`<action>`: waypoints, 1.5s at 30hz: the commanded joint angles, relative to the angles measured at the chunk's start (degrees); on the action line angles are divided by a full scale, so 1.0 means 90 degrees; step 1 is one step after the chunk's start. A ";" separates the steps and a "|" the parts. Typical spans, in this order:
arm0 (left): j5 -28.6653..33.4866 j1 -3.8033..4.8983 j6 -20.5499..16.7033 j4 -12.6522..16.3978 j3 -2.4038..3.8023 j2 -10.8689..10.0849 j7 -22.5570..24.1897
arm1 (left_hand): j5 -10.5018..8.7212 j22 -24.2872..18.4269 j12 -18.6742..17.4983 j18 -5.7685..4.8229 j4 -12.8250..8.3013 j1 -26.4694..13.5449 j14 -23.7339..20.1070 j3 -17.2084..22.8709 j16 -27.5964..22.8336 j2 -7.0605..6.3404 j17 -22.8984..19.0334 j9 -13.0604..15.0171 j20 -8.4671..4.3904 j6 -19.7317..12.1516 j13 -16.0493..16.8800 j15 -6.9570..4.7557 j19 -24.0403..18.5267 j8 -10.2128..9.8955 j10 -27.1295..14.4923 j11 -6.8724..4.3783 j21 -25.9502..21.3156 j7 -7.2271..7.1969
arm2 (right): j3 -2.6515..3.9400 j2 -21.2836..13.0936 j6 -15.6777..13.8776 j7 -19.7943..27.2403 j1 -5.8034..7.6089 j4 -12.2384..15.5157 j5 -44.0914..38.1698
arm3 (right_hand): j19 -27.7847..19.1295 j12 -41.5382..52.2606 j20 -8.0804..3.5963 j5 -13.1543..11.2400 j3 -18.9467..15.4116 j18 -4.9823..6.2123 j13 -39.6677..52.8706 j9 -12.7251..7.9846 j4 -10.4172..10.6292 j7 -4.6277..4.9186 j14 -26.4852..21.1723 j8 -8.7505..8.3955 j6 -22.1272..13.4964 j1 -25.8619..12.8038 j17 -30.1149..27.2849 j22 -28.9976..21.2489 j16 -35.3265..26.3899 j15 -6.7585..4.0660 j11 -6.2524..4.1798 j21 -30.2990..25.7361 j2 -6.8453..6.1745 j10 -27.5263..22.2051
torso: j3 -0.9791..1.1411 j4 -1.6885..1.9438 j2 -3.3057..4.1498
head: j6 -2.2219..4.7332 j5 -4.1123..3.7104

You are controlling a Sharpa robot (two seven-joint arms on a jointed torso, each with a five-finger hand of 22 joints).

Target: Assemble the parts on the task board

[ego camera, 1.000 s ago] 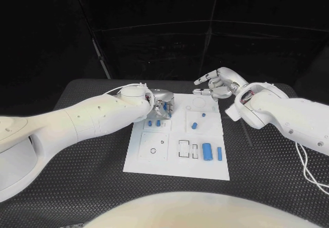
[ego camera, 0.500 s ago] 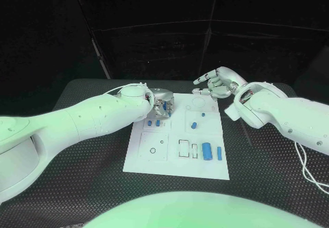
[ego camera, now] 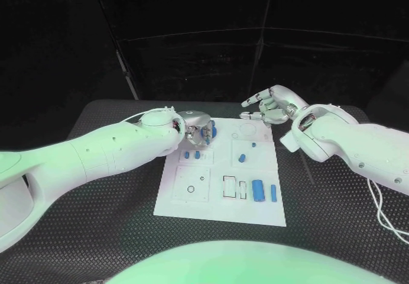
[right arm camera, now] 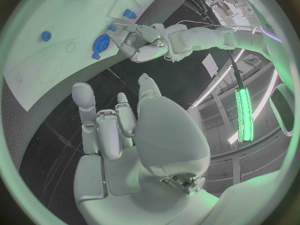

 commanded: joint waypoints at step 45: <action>0.0335 -0.0114 0.0433 0.0449 0.0299 -0.0713 -0.0186 | -0.0044 0.0066 -0.0141 -0.0108 -0.0003 -0.0188 0.0126 0.0162 0.0050 -0.0193 -0.0070 -0.0017 0.0003 0.0105 0.0013 0.0004 0.0011 -0.0090 0.0144 -0.0002 0.0078 0.0009 | 0.0003 -0.0021 0.0037 0.0073 0.0006 -0.0040 -0.0010 | -0.0016 0.0009 -0.0014 0.0038 -0.0021 0.0069 -0.0002 0.0004 -0.0014 0.0003 0.0322 0.0035 0.0033 0.0026 0.0068 -0.0008 -0.0032 -0.0048 -0.0011 -0.0023 0.0031 -0.0020 | -0.0001 -0.0017 0.0008 | 0.0003 0.0080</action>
